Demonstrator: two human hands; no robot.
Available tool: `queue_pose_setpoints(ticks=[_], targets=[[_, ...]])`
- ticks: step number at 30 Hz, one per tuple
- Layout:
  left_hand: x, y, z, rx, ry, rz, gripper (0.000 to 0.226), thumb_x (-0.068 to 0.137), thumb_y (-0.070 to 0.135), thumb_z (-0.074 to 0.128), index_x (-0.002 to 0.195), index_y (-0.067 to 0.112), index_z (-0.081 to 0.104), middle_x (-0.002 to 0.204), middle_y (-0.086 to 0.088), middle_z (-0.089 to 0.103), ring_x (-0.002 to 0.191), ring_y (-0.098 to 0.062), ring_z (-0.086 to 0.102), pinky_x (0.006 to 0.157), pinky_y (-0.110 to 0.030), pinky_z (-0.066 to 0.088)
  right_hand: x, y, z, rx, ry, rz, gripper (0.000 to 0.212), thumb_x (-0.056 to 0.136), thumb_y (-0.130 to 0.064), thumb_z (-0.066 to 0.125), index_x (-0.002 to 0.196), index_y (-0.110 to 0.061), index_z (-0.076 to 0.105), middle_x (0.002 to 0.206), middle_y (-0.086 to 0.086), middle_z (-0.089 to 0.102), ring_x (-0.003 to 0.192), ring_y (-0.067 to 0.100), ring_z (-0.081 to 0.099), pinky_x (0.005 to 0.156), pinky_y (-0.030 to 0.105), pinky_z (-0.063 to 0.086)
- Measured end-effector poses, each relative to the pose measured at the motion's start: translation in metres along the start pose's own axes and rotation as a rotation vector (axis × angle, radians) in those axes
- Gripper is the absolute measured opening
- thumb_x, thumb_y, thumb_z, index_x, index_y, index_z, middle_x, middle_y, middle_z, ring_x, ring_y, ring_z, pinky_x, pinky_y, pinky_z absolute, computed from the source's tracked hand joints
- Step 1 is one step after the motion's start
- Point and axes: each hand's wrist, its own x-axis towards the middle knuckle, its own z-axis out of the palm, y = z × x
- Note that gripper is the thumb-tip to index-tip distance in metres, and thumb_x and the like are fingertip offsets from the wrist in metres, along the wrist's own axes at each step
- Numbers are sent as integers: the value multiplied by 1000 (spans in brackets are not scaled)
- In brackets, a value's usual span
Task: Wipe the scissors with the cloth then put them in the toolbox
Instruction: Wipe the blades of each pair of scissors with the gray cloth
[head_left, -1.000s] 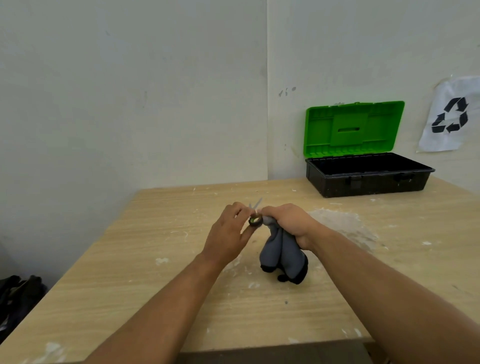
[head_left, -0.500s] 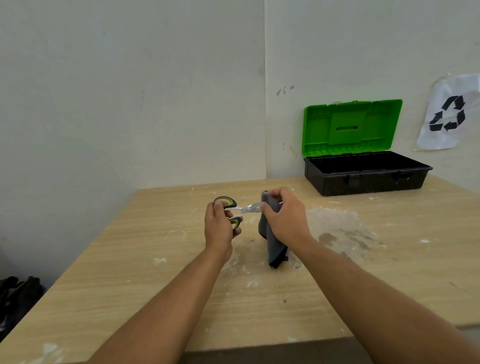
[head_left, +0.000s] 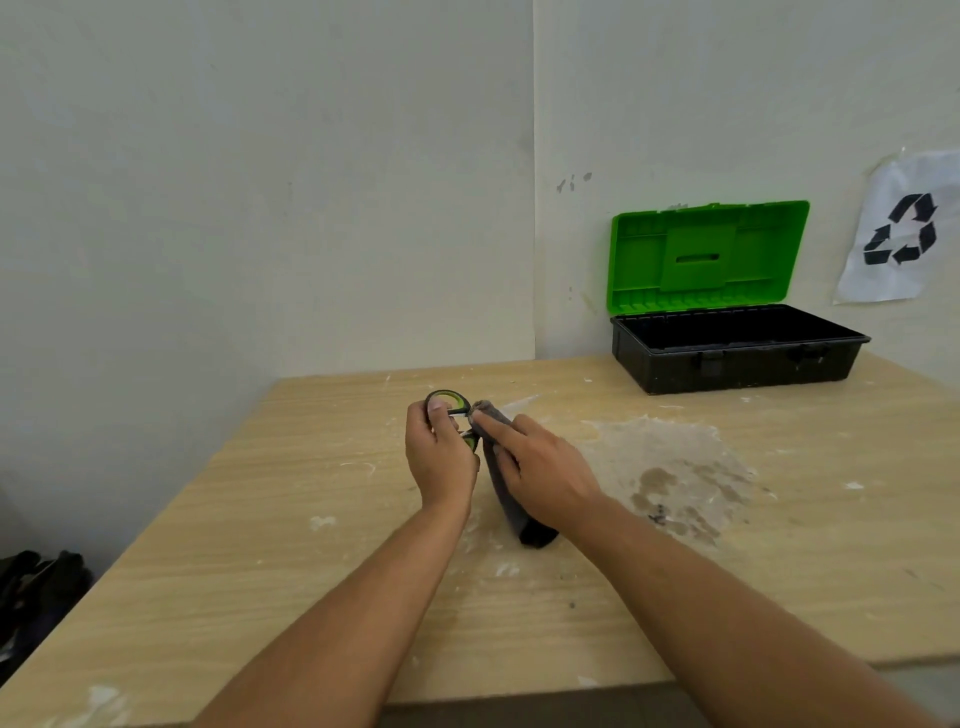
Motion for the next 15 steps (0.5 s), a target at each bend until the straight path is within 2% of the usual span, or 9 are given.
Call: queue_pose_setpoints(ticks=[1,3,6,9,12,13,15], targets=[[-1,0,-1,15,-1,44,26,105,32,40,85,29,54,72,5,57,66,-20,57,61,-48,54,1,2,-1,-35,-9,17,45,103,-25,42,148,-32,45,93,1,53,71,27,56,55,36,44],[-4,0,-2,59,-10,154,25,106,30,41,87,25,56,69,6,56,60,-7,55,58,-37,51,4,7,-3,-36,-17,88,45,103,-25,39,148,-33,44,93,3,54,75,29,57,60,41,49],[-8,2,-2,105,-23,241,24,106,28,42,91,20,58,69,7,58,59,-6,55,56,-29,45,7,12,-8,56,16,191,41,102,-27,42,142,-30,51,96,3,58,83,24,58,70,42,52],[-10,5,-2,84,-40,245,22,106,26,43,92,18,58,76,8,61,62,-4,58,55,-21,47,6,7,-11,133,116,152,38,96,-30,58,134,-23,62,86,2,60,77,20,57,66,36,50],[-12,8,0,57,-50,253,22,106,23,44,92,15,58,78,7,61,63,3,58,53,-9,44,4,2,-9,184,159,48,32,96,-18,63,127,-13,68,78,7,62,69,25,58,60,42,50],[-12,8,0,54,-51,258,21,106,23,45,91,15,58,78,8,61,65,4,58,53,-9,44,3,1,-9,189,171,29,30,96,-16,63,125,-11,69,79,8,63,69,26,59,60,42,51],[-12,8,-1,41,-55,261,20,105,23,46,90,20,58,79,9,62,67,6,59,54,-8,45,2,4,-8,255,219,71,25,96,-13,62,119,-12,71,89,5,68,79,22,63,69,39,53]])
